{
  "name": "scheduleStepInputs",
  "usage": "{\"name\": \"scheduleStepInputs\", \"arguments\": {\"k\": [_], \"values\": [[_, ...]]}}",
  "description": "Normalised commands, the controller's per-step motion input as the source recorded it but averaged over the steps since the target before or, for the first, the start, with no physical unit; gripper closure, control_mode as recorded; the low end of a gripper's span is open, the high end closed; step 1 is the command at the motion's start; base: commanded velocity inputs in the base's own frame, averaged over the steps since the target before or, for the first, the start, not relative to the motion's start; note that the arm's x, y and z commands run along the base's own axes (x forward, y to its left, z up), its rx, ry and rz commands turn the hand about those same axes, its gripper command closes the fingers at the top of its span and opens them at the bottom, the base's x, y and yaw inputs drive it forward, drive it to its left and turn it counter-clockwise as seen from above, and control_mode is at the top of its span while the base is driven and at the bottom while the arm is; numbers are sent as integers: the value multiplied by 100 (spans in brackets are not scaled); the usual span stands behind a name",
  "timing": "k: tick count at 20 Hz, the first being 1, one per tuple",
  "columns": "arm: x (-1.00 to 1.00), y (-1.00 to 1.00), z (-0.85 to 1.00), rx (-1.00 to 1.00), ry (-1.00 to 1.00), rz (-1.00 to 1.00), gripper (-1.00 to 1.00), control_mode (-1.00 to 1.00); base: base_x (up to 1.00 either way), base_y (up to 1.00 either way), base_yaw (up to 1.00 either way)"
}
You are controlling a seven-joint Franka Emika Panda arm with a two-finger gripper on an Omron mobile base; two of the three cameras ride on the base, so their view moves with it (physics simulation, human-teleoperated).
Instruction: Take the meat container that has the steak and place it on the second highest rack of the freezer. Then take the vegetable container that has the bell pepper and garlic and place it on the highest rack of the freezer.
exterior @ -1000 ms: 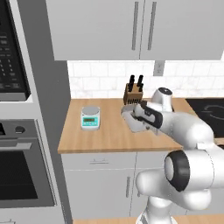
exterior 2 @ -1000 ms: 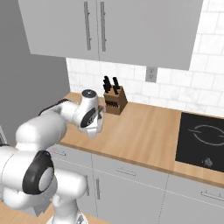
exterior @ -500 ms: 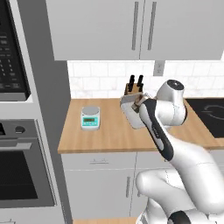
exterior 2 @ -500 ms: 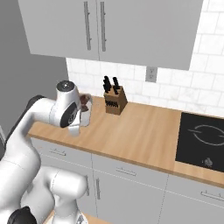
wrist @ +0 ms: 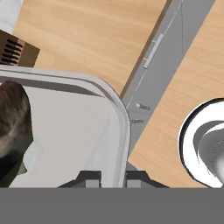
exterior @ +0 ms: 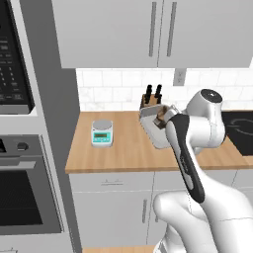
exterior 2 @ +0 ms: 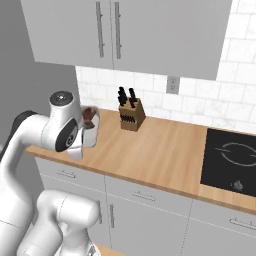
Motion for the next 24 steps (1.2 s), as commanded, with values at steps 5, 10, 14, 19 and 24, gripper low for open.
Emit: {"name": "scheduleStepInputs", "arguments": {"k": [5,10,14,19,24], "values": [[-16,-12,9,0,4,-1,100,100,-31,-28,-7],[0,0,0,0,0,0,100,100,-97,6,-6],[0,0,0,0,0,0,100,100,-85,84,1],[0,0,0,0,0,0,100,100,-39,100,2],[0,0,0,0,0,0,100,100,-14,100,-7]]}}
